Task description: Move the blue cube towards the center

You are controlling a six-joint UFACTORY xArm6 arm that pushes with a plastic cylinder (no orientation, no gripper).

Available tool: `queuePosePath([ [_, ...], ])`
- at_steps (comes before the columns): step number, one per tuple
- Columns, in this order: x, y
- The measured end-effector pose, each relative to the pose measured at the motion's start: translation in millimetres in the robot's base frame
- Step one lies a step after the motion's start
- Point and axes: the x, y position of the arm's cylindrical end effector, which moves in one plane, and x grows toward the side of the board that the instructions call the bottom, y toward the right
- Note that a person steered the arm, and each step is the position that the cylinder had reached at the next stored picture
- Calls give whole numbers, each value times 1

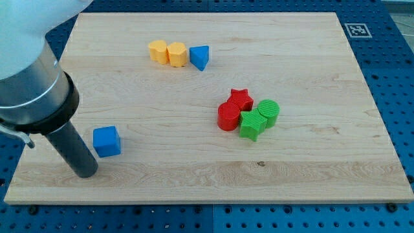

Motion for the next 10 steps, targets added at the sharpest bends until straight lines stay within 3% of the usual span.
queuePosePath([
  [3, -40, 9],
  [8, -66, 21],
  [10, -67, 56],
])
